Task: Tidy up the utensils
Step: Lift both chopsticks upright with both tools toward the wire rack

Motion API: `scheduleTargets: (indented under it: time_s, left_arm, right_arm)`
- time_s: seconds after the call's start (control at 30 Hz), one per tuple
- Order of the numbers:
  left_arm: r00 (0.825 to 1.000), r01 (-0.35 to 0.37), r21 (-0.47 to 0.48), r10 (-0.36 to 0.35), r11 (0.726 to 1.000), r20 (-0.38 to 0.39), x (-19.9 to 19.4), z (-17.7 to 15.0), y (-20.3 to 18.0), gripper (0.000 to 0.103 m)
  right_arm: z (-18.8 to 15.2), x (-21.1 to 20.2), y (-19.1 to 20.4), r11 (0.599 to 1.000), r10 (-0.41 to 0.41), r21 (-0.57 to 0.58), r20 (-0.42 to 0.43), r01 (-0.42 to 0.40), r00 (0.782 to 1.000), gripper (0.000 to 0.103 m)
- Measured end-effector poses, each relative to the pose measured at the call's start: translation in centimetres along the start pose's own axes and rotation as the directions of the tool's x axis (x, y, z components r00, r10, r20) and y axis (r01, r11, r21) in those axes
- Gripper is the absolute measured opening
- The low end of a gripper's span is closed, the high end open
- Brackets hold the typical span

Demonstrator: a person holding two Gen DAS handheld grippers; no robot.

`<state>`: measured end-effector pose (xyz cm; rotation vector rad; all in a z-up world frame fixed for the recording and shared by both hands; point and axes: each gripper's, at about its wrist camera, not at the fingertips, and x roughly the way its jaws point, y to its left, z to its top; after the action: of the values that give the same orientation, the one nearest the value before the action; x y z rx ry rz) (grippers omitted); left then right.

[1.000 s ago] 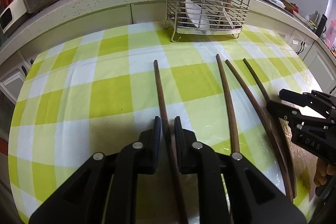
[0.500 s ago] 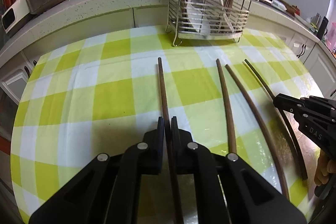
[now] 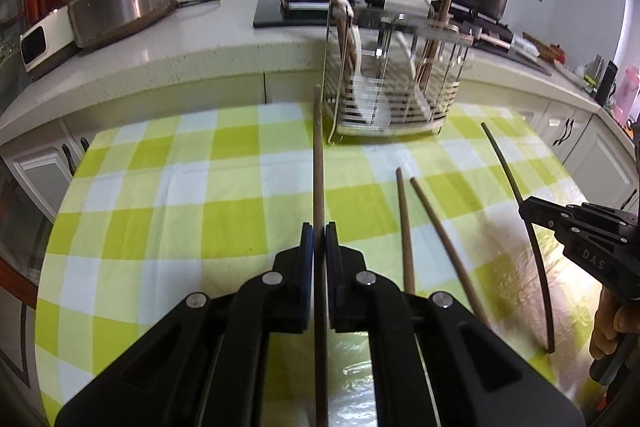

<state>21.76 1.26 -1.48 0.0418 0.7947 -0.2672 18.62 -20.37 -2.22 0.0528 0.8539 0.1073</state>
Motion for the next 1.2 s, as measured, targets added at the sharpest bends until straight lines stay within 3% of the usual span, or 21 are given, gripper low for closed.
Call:
scheduleTargets:
  time_s: [0.43,0.73,0.77,0.87,1.07,1.2]
  left_arm:
    - [0.996,0.013,-0.01,-0.012,1.0,0.091,-3.6,1.4,-0.2,0.006]
    - [0.997,0.016,-0.013,-0.016,1.0,0.071,-2.8,0.8,-0.1,0.006]
    - [0.997,0.017,-0.014,-0.016,1.0,0.073,-2.9,0.8,-0.1,0.006]
    - [0.997,0.019,-0.015,-0.018,1.0,0.076,-2.8,0.8,0.0,0.006]
    - [0.997,0.021,-0.019,-0.02,1.0,0.069,-2.6,0.8,0.3,0.006]
    - [0.997,0.022,-0.024,-0.02,0.999,0.07,-2.6,0.8,0.6,0.006]
  right_arm:
    - [1.5,-4.4,-0.4,1.0,-0.001,-0.002,0.096,0.002,0.995,0.008]
    - [0.2,-0.5,-1.7,0.998,-0.05,0.024,-0.064,0.052,0.997,0.011]
    - [0.0,0.1,-1.8,0.998,-0.057,0.02,-0.085,0.059,0.995,0.016]
    - [-0.6,1.6,-2.0,0.998,-0.055,0.021,-0.118,0.057,0.991,0.043]
    - [-0.8,3.5,-2.3,0.996,-0.084,0.008,-0.143,0.086,0.986,0.043]
    - [-1.2,4.7,-2.7,0.995,-0.095,0.002,-0.17,0.097,0.981,0.032]
